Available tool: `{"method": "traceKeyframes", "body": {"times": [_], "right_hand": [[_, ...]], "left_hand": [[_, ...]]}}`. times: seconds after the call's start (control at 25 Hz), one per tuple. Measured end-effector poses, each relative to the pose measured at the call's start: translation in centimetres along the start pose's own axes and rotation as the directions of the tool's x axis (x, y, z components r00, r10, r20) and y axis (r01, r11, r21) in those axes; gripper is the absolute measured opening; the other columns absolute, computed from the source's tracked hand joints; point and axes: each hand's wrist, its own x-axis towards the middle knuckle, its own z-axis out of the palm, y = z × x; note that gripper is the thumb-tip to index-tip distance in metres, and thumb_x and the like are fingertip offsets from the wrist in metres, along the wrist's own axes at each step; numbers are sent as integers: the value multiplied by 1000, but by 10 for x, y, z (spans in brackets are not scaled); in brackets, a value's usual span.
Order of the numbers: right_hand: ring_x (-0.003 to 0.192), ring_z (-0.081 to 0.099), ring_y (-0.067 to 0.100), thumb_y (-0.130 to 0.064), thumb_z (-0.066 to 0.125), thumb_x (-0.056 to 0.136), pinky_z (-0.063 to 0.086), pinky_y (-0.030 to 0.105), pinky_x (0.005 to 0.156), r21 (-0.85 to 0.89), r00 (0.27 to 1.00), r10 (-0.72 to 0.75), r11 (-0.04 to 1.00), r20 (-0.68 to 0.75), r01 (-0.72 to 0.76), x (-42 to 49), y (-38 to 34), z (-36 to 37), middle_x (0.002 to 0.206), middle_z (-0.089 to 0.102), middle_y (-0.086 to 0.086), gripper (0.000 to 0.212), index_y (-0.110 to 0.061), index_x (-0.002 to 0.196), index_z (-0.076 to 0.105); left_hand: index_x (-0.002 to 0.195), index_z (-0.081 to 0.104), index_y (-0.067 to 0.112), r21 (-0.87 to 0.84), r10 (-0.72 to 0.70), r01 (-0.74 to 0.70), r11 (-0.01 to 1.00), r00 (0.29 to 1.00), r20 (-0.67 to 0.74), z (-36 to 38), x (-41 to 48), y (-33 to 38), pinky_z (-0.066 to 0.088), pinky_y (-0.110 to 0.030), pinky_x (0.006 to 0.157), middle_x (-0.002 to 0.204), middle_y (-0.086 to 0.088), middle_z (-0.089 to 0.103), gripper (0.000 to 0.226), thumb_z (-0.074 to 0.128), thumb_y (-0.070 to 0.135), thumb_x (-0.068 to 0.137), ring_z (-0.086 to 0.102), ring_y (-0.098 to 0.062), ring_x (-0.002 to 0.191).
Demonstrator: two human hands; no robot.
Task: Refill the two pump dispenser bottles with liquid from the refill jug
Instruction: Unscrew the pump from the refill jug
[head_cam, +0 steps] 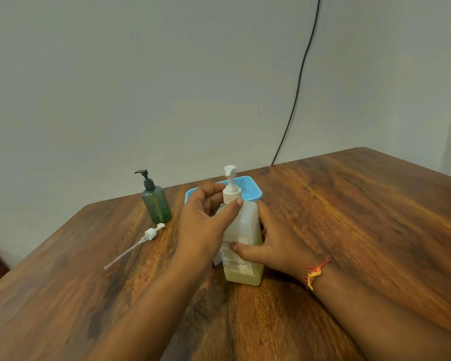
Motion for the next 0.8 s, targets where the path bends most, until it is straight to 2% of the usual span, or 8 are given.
{"method": "traceKeyframes", "body": {"times": [0.24,0.4,0.52,0.64,0.8], "right_hand": [[111,62,0,-57,82,68,60,28,84,-38,1000,-19,999,0,19,1,4,0,131,57,-20,90,-41,143,35],[115,59,1,-56,83,70,60,22,81,-39,999,-16,999,29,17,3,5,1,137,50,-25,87,-49,141,32],[113,60,1,-53,84,71,60,21,79,4,999,-12,1000,43,12,2,4,0,133,51,-28,82,-58,133,31],[110,61,-4,-52,85,70,59,19,78,9,999,-11,1000,36,11,1,2,0,128,54,-29,79,-63,128,32],[107,60,-12,-53,84,69,57,15,76,-23,999,-35,999,2,35,1,1,-1,123,58,-31,77,-62,127,35]], "left_hand": [[112,69,14,-94,6,-16,995,995,-105,4,14,22,63,-30,80,100,1,79,42,81,31,76,76,-11,96],[110,70,13,-279,-51,3,960,985,-165,-1,32,42,61,-26,82,98,1,79,46,80,36,71,75,-12,90],[117,69,6,-444,-85,4,896,983,-162,-11,46,51,61,-26,84,103,-7,76,45,79,26,78,74,-14,91],[121,68,2,-517,-91,-26,855,975,-200,-24,59,50,60,-26,84,103,-7,76,47,79,23,81,74,-15,93],[115,70,-1,-625,-125,-76,777,954,-272,-52,79,50,61,-25,83,94,-8,77,35,77,19,87,75,-17,93]]}}
